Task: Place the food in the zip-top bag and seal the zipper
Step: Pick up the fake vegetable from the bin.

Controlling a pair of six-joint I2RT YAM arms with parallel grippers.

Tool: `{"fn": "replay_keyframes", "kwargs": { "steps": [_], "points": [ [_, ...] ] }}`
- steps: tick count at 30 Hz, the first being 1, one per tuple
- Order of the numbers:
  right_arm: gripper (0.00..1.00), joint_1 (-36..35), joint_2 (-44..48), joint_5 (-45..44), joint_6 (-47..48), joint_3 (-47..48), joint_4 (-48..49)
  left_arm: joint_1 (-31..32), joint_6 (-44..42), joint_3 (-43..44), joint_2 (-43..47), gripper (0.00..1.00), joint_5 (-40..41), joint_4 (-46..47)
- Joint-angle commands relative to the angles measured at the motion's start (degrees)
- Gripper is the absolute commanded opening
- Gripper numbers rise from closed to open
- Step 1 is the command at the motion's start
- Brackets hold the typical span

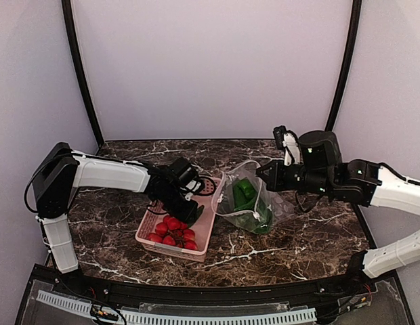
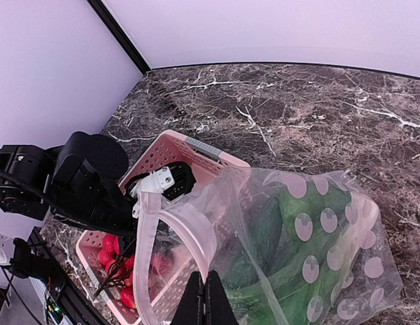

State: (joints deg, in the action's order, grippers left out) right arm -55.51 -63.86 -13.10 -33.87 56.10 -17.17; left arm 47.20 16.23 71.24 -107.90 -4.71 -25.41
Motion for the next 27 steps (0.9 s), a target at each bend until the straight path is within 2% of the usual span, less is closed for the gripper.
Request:
{"fn": "replay_keyframes", "kwargs": {
  "steps": [1, 10, 19, 27],
  "points": [
    [0.0, 0.49, 1.9, -0.31, -0.97, -0.85, 0.91, 0.01, 3.24, 0.74, 1.86, 0.25, 5.7, -2.49],
    [0.0, 0.56, 2.81, -0.61, -0.88, -1.22, 0.95, -0.02, 8.06, -1.64, 15.18, 0.23, 9.21, 6.74],
    [0.0, 0.62, 1.57, -0.05, -0.83, -0.85, 1.67, 0.0, 7.4, -8.44, 27.4, 0.22, 10.56, 16.68],
    [0.0, 0.57, -0.37, 0.79, -0.33, 0.62, 2.01, 0.0, 7.14, -10.92, 34.17, 0.22, 9.86, 18.93]
  ]
}}
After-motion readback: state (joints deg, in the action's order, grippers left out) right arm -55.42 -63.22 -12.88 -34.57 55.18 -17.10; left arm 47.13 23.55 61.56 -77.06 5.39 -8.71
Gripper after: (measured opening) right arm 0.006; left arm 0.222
